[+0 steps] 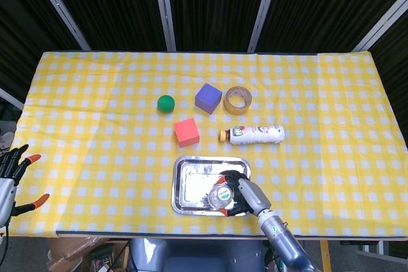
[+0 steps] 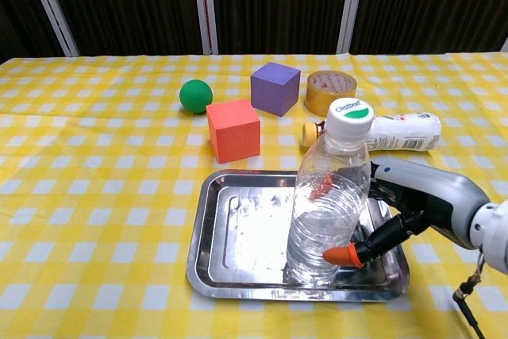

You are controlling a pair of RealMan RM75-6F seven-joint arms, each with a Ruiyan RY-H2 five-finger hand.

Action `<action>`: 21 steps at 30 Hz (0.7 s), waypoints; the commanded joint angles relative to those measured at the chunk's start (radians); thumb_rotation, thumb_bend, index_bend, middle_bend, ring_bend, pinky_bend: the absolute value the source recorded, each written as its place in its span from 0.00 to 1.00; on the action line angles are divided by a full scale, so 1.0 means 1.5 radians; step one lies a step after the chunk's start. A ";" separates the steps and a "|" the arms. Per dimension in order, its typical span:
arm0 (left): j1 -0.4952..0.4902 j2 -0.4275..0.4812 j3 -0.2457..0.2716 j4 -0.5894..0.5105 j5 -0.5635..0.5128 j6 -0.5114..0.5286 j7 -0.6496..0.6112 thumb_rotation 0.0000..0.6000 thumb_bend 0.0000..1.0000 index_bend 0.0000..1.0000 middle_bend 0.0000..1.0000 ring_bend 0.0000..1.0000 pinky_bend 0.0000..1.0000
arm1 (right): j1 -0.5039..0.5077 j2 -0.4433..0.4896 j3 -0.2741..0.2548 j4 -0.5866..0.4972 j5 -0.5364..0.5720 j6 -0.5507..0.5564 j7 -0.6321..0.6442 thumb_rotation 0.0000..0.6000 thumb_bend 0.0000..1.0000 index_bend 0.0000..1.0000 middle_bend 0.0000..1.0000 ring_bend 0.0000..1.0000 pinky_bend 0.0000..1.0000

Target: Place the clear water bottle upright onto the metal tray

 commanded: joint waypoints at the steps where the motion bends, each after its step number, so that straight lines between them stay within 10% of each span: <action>1: 0.000 0.000 0.001 0.000 0.000 0.000 0.002 1.00 0.15 0.19 0.02 0.00 0.00 | -0.006 0.005 -0.001 0.000 -0.014 0.009 0.006 1.00 0.26 0.30 0.13 0.02 0.00; 21: 0.001 -0.001 0.002 -0.005 0.000 0.002 0.010 1.00 0.15 0.19 0.02 0.00 0.00 | -0.042 0.289 -0.077 -0.064 -0.105 -0.033 0.033 1.00 0.25 0.26 0.10 0.00 0.00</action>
